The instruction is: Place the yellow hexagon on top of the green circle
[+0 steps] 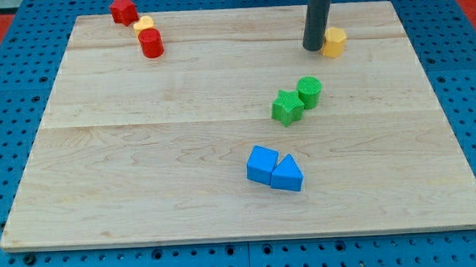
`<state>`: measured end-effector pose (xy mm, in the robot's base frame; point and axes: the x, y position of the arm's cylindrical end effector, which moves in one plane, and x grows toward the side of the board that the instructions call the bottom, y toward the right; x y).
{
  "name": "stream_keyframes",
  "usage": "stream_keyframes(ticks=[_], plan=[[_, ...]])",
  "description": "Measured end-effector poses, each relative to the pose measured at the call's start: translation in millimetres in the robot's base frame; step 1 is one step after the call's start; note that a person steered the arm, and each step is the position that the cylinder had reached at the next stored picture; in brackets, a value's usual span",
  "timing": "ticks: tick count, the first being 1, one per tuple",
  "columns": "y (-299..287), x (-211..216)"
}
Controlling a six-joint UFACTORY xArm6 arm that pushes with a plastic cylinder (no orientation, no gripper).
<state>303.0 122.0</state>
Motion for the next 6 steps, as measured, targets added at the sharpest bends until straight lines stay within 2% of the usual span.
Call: stream_keyframes(ticks=[1, 2, 3, 4, 6], plan=[[1.2, -47.1], [73.5, -57.3], [86.9, -24.8], [22.9, -17.2], [-48.3, -32.1]])
